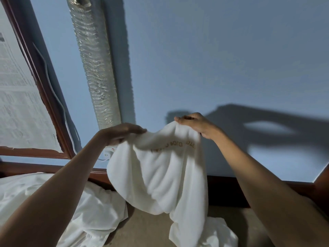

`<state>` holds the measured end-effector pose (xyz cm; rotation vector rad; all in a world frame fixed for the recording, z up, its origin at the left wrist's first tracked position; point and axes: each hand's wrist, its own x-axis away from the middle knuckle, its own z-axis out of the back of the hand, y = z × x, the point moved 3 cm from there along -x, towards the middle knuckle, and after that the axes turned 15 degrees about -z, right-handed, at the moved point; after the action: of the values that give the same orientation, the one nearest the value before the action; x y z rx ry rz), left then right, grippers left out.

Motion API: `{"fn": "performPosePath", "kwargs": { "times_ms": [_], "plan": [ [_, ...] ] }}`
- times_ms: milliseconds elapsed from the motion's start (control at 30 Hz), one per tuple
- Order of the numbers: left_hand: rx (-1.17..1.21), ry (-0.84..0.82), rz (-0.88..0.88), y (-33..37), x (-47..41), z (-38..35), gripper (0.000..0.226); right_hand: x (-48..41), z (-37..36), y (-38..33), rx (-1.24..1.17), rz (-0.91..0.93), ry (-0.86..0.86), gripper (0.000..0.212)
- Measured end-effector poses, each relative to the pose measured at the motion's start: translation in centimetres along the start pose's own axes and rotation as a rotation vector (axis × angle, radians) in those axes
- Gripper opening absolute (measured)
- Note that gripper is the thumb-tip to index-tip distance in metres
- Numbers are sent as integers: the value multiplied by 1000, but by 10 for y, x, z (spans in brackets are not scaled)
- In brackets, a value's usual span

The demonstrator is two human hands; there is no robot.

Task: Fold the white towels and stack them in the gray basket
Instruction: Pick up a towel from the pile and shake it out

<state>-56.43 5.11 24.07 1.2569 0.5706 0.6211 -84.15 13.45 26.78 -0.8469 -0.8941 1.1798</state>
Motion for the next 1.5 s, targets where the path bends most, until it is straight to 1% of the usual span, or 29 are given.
{"fn": "performPosePath", "kwargs": {
  "times_ms": [67, 100, 133, 167, 233, 300, 333, 400, 467, 500, 567, 600, 633, 700, 733, 767, 833, 867, 933, 967, 1033, 1133, 1167, 1267, 1300, 1333, 1400, 1467, 1500],
  "plan": [
    [-101, -214, 16, 7, -2, -28, 48, 4, -10, -7, 25, 35, -56, 54],
    [-166, -284, 23, 9, -5, -41, 51, 6, -15, -10, 57, 44, -85, 50],
    [-211, -324, 19, 10, -8, -54, 52, 7, -20, -12, 92, 45, -109, 51],
    [-244, -327, -2, 11, -12, -64, 49, 6, -26, -12, 124, 44, -134, 52],
    [-252, -260, -66, 11, -18, -72, 37, 5, -35, -10, 157, 39, -157, 53],
    [-185, -238, -98, 7, -19, -68, 32, 4, -36, -4, 154, 20, -159, 63],
    [-154, -256, -108, 4, -17, -64, 34, 5, -36, 1, 156, 3, -154, 69],
    [-99, -283, -131, -2, -12, -54, 50, 7, -34, 11, 154, -21, -150, 76],
    [-65, -248, -133, -12, -9, -42, 75, 8, -31, 20, 158, -52, -110, 66],
    [-49, -218, -126, -16, -6, -36, 83, 7, -29, 24, 161, -79, -82, 64],
    [18, -153, -112, -29, -2, -23, 85, 5, -24, 33, 163, -105, -64, 66],
    [34, -117, -107, -35, 0, -19, 82, 5, -22, 36, 159, -103, -63, 66],
    [46, -97, -100, -41, 3, -15, 73, 4, -21, 38, 151, -101, -68, 66],
    [40, -97, -66, -45, 9, -15, 43, 5, -23, 37, 148, -94, -89, 65],
    [9, -117, -36, -47, 10, -16, 35, 5, -26, 34, 156, -85, -92, 64],
    [-21, -148, -12, -47, 11, -17, 34, 5, -29, 30, 158, -73, -93, 64],
    [-58, -204, 10, -45, 10, -26, 42, 5, -40, 20, 159, -45, -107, 64],
    [-64, -230, 10, -43, 9, -32, 40, 5, -46, 15, 180, -23, -115, 63],
    [-119, -254, -27, -36, 4, -45, 22, 3, -57, 10, 219, -3, -130, 61],
    [-150, -255, -69, -31, 2, -50, 18, 1, -61, 10, 230, -5, -132, 62],
    [-199, -224, -148, -24, 1, -51, 31, 0, -64, 12, 253, -13, -134, 62],
    [-230, -124, -218, -25, 8, -27, 25, 2, -56, 22, 263, -42, -119, 59],
    [-225, -92, -236, -28, 11, -17, 29, 4, -53, 25, 257, -50, -100, 58],
    [-250, -11, -244, -39, 17, 0, 64, 5, -50, 31, 256, -48, -82, 62],
    [-275, -4, -234, -40, 18, 1, 68, 6, -52, 29, 252, -40, -82, 61],
    [-282, -10, -219, -40, 17, -3, 60, 6, -54, 27, 233, -30, -85, 61],
    [-253, -87, -182, -37, 15, -20, 31, 5, -58, 21, 173, -29, -81, 61],
    [-287, -154, -168, -30, 11, -43, 23, 4, -63, 13, 155, -22, -79, 59],
    [-306, -159, -179, -29, 8, -51, 20, 3, -65, 11, 177, -24, -78, 59]
  ]
}}
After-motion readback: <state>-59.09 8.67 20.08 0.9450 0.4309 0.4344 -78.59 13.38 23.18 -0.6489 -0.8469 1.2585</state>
